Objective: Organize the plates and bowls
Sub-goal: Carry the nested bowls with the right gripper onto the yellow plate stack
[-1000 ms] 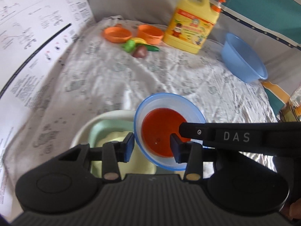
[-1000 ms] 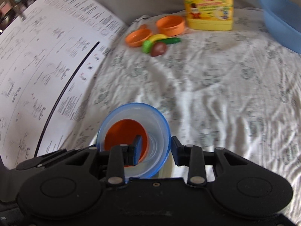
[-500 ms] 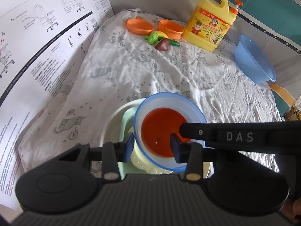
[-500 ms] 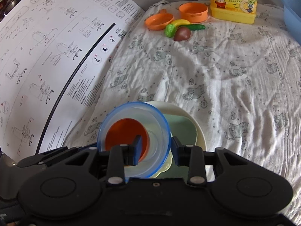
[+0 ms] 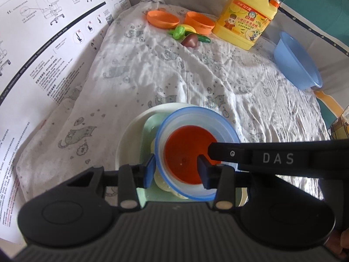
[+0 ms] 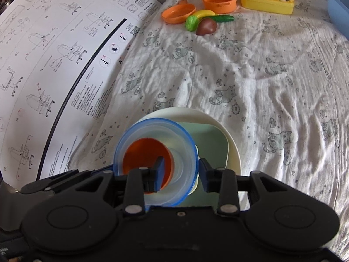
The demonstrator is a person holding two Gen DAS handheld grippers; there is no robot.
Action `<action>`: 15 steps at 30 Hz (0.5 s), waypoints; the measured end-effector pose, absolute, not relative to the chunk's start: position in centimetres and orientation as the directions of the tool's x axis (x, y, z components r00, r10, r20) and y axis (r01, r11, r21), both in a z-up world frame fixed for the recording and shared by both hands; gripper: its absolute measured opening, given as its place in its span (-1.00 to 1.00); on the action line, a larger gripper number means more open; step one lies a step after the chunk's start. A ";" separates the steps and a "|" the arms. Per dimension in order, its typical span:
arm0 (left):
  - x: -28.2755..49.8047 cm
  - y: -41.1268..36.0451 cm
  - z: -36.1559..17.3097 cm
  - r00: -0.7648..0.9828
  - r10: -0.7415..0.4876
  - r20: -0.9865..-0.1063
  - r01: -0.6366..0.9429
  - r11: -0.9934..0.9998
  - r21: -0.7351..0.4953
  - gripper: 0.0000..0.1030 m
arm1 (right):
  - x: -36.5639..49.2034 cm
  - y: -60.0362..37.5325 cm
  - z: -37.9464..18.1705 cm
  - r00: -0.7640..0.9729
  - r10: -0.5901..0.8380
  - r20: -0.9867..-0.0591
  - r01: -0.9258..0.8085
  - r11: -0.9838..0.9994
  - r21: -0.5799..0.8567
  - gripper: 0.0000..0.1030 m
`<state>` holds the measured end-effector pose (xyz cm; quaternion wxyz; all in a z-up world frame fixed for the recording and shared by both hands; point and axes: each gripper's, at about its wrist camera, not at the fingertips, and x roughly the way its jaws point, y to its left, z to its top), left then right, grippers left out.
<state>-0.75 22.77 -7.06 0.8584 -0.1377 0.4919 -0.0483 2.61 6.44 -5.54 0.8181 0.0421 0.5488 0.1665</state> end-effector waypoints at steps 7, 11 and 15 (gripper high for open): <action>-0.3 22.6 -7.4 0.512 -0.208 -0.834 -0.046 0.962 -0.268 -0.21 | 3.1 6.4 -6.1 0.338 0.321 -0.885 -0.222 0.941 0.256 -0.32; -0.2 22.6 -7.4 0.511 -0.207 -0.834 -0.046 0.963 -0.267 -0.21 | 3.4 6.3 -6.2 0.335 0.328 -0.883 -0.221 0.939 0.265 -0.32; 0.0 22.5 -7.5 0.507 -0.205 -0.837 -0.047 0.963 -0.265 -0.20 | 3.4 6.3 -6.2 0.334 0.334 -0.881 -0.222 0.937 0.271 -0.31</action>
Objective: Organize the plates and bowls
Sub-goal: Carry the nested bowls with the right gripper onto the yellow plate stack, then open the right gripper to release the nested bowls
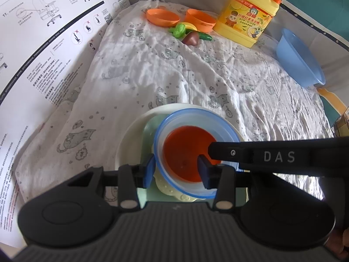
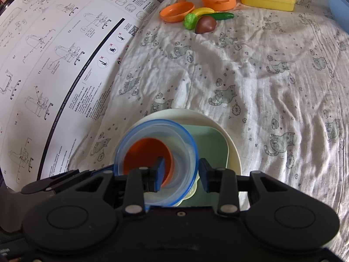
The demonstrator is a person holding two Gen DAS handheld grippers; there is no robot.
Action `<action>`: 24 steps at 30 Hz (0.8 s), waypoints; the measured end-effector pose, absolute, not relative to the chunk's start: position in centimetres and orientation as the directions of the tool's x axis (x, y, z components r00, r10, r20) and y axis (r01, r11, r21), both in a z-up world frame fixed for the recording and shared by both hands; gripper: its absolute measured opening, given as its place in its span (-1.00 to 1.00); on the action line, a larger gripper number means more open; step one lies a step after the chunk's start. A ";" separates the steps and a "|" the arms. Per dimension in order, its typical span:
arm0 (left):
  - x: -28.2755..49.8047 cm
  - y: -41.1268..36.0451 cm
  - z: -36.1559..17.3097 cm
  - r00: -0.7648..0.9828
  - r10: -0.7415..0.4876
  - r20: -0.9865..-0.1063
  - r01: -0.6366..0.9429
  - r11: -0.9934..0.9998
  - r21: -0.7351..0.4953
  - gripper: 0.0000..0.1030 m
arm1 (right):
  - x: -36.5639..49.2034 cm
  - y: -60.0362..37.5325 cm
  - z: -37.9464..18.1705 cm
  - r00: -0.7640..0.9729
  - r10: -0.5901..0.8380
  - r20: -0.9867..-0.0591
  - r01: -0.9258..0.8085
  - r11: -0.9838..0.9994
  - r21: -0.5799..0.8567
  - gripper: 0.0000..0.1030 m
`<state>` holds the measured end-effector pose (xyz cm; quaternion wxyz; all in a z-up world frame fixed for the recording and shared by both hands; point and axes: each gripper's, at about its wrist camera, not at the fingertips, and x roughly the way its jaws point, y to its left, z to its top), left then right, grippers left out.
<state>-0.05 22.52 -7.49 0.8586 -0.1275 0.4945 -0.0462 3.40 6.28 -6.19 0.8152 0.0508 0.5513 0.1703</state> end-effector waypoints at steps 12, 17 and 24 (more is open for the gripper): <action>-0.6 22.2 -7.0 0.539 -0.166 -0.826 -0.034 0.975 -0.218 0.21 | 2.7 5.9 -5.4 0.350 0.348 -0.870 -0.223 0.933 0.283 -0.14; -1.8 22.6 -5.1 0.627 -0.082 -0.774 -0.067 0.985 -0.158 0.93 | 1.9 4.6 -3.5 0.427 0.344 -0.837 -0.221 0.937 0.272 0.62; -4.1 23.3 -2.6 0.714 -0.054 -0.698 -0.065 0.988 -0.142 1.00 | 0.0 1.6 -0.9 0.521 0.373 -0.768 -0.216 0.928 0.304 1.00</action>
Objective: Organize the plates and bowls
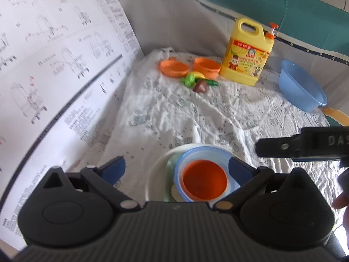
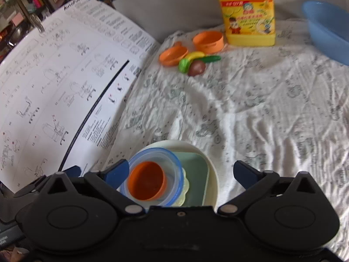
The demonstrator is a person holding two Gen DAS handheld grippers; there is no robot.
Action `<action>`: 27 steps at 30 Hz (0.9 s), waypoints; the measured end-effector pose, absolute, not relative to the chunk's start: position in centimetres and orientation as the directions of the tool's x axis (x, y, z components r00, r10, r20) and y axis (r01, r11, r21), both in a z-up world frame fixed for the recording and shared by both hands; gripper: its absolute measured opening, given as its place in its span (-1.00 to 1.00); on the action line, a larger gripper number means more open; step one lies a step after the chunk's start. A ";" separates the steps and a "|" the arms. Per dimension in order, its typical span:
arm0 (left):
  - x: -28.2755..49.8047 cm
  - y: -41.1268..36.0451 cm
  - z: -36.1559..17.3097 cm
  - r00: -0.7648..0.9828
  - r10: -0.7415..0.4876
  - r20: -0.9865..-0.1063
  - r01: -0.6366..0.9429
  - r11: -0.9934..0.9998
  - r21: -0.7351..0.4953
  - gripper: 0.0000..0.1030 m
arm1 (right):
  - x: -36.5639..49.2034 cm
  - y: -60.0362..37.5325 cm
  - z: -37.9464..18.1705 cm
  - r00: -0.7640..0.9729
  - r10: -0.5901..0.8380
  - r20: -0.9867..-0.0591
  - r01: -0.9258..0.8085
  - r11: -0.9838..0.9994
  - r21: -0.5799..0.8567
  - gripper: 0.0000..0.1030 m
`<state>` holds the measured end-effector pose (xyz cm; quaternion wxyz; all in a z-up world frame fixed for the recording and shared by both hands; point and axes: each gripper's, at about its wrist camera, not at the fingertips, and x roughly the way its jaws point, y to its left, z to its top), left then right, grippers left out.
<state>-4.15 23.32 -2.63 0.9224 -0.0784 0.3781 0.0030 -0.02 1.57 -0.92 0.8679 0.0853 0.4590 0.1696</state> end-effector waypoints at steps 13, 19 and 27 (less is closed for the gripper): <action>-9.4 22.6 -1.8 0.762 -0.025 -0.647 -0.038 0.996 -0.084 1.00 | -6.1 -2.5 0.1 0.597 0.311 -0.739 -0.286 0.944 0.166 1.00; -11.2 22.1 -1.9 0.760 -0.027 -0.650 -0.039 0.995 -0.087 1.00 | -8.4 -2.6 -0.3 0.586 0.271 -0.764 -0.304 0.947 0.103 1.00; -13.0 21.3 -2.1 0.759 -0.017 -0.651 -0.019 0.999 -0.049 1.00 | -10.9 -2.0 -0.5 0.629 0.210 -0.748 -0.333 0.943 -0.016 1.00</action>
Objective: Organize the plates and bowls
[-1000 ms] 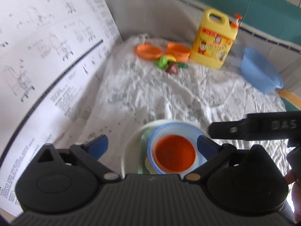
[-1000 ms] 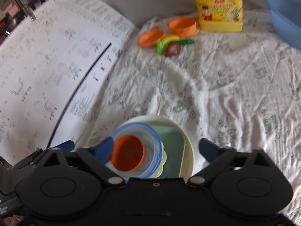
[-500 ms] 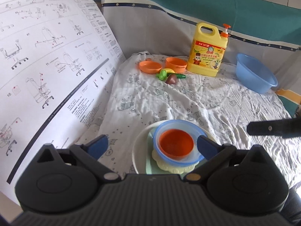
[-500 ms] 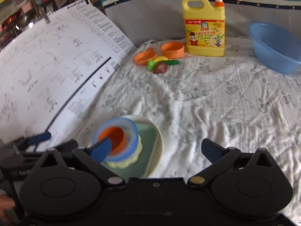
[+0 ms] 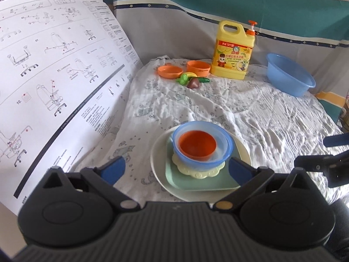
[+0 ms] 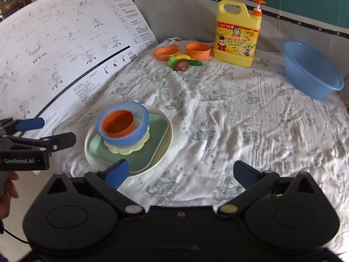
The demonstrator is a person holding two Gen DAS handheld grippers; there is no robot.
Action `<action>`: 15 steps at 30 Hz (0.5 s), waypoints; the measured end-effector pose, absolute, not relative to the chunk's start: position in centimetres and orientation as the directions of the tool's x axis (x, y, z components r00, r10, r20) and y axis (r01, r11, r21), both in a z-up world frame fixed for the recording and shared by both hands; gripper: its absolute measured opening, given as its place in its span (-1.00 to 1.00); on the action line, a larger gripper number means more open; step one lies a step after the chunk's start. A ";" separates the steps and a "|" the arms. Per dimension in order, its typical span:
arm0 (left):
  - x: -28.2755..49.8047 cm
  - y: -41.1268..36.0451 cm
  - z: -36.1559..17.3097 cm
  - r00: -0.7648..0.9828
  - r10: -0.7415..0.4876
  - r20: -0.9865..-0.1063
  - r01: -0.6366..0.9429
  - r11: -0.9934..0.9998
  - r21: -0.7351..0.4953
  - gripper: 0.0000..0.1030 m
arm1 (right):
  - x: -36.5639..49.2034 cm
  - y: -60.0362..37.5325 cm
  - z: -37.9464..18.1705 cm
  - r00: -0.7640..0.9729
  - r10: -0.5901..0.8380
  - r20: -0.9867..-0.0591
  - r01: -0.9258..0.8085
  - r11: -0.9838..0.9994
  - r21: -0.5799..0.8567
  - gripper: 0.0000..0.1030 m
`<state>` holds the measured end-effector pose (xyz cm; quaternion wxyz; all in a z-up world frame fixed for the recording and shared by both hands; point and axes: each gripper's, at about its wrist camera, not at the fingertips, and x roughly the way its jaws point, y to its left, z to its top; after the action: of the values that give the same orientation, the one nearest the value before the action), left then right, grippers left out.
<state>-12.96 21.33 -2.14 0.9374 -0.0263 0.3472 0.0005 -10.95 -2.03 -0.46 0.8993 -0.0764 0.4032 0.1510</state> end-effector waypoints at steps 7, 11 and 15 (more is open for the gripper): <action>-13.9 20.4 -3.0 0.758 -0.003 -0.652 -0.004 1.000 -0.009 1.00 | -11.5 -2.8 -1.0 0.614 0.208 -0.761 -0.316 0.949 0.005 1.00; -13.9 20.1 -3.6 0.746 0.002 -0.666 -0.003 1.000 -0.001 1.00 | -11.4 -3.3 -1.6 0.596 0.205 -0.776 -0.303 0.953 0.019 1.00; -13.8 19.8 -4.1 0.736 -0.003 -0.677 0.003 1.000 -0.001 1.00 | -11.3 -3.3 -1.9 0.588 0.202 -0.783 -0.298 0.954 0.022 1.00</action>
<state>-13.76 19.81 -4.15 0.9317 0.0001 0.3633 -0.0016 -11.29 -3.26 -1.88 0.8894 -0.0559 0.4313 0.1406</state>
